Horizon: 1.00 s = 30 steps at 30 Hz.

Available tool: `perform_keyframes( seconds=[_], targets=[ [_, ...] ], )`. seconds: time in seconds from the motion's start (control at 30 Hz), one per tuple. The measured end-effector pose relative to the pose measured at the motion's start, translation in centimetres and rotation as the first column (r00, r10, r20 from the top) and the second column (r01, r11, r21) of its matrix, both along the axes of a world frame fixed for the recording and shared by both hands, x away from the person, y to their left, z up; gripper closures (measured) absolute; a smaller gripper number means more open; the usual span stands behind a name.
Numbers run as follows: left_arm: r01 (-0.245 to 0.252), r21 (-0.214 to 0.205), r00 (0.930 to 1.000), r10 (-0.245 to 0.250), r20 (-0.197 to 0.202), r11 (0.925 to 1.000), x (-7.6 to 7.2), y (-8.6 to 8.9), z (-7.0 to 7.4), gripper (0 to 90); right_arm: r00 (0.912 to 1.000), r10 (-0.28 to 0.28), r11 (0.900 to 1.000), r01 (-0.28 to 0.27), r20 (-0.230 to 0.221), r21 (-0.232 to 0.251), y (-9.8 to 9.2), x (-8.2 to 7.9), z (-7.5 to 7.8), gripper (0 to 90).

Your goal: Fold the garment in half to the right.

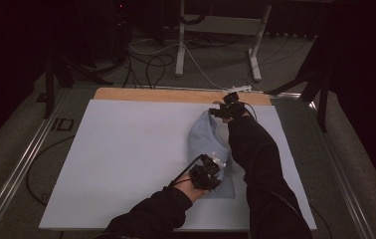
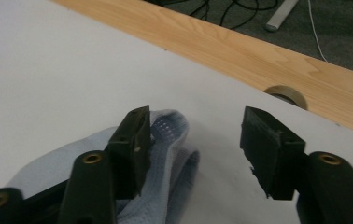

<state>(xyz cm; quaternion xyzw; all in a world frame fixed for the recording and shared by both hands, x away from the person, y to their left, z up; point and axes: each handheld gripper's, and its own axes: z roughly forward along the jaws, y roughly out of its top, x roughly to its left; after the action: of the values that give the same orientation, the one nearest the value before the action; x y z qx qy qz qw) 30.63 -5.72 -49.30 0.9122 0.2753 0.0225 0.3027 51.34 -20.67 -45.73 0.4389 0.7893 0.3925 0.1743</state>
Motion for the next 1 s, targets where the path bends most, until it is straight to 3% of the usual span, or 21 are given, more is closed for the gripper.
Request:
perform_keyframes(
  seconds=[0.17, 0.2, 0.23, 0.3, 0.4, 0.43, 0.5, 0.6, 0.63, 0.7, 0.83, 0.97, 1.0],
  targets=[
    [0.001, 0.008, 1.0000, -0.001, 0.000, 1.0000, 0.0, -0.4, -0.1, 85.7, 0.9994, 0.031, 0.9994, -0.032, 0.014, 0.016, -0.3, -0.8, 0.8, 51.9],
    [0.005, 0.016, 0.9999, -0.005, 0.009, 0.9999, -0.1, -0.6, 0.0, 85.7, 0.9983, 0.056, 0.9982, -0.056, 0.015, 0.019, -0.2, -1.1, 0.9, 58.7],
    [0.012, 0.025, 0.9999, -0.012, 0.010, 0.9996, -0.1, -0.8, 0.0, 85.7, 0.9946, 0.102, 0.9946, -0.102, 0.020, 0.015, 0.3, -1.8, 1.1, 71.1],
    [0.022, 0.039, 0.9997, -0.022, 0.004, 0.9990, -0.1, -1.2, -0.1, 85.6, 0.9922, 0.123, 0.9923, -0.123, 0.018, 0.015, 0.5, -2.0, 1.1, 76.4],
    [0.031, 0.049, 0.9995, -0.032, 0.004, 0.9983, 0.1, -1.8, -0.2, 85.5, 0.9798, 0.200, 0.9793, -0.200, 0.005, 0.031, 1.5, -2.5, 1.1, 89.8],
    [0.029, 0.048, 0.9996, -0.030, 0.004, 0.9984, 0.1, -1.9, -0.3, 85.4, 0.9668, 0.255, 0.9666, -0.255, -0.004, 0.022, 2.1, -2.8, 0.8, 90.0],
    [0.025, 0.043, 0.9997, -0.025, -0.005, 0.9988, 0.3, -2.0, -0.5, 85.3, 0.9600, 0.279, 0.9603, -0.279, -0.027, -0.004, 2.7, -2.8, 0.2, 90.0],
    [0.026, 0.044, 0.9996, -0.026, -0.009, 0.9987, 0.3, -2.3, -0.7, 85.2, 0.9607, 0.275, 0.9605, -0.276, -0.039, -0.034, 3.1, -2.6, -0.6, 90.0],
    [0.028, 0.042, 0.9996, -0.027, -0.011, 0.9987, 0.3, -2.3, -0.7, 84.9, 0.9662, 0.251, 0.9654, -0.254, -0.060, -0.060, 3.1, -2.3, -1.7, 90.0],
    [0.035, 0.038, 0.9993, -0.034, -0.016, 0.9987, 0.2, -2.4, -0.7, 84.8, 0.9693, 0.237, 0.9671, -0.242, -0.067, -0.080, 2.9, -2.0, -2.6, 90.0],
    [0.042, 0.028, 0.9989, -0.042, -0.024, 0.9987, 0.2, -2.5, -0.9, 84.0, 0.9784, 0.186, 0.9762, -0.195, -0.090, -0.096, 2.2, -1.7, -4.2, 90.0],
    [0.043, 0.010, 0.9987, -0.043, -0.028, 0.9990, 0.1, -2.5, -1.1, 82.6, 0.9820, 0.160, 0.9774, -0.172, -0.101, -0.124, 1.8, -1.5, -5.2, 90.0],
    [0.044, 0.008, 0.9986, -0.044, -0.030, 0.9990, 0.1, -2.5, -1.1, 81.7, 0.9807, 0.149, 0.9754, -0.167, -0.127, -0.144, 1.7, -1.5, -6.0, 90.0]
  ],
)
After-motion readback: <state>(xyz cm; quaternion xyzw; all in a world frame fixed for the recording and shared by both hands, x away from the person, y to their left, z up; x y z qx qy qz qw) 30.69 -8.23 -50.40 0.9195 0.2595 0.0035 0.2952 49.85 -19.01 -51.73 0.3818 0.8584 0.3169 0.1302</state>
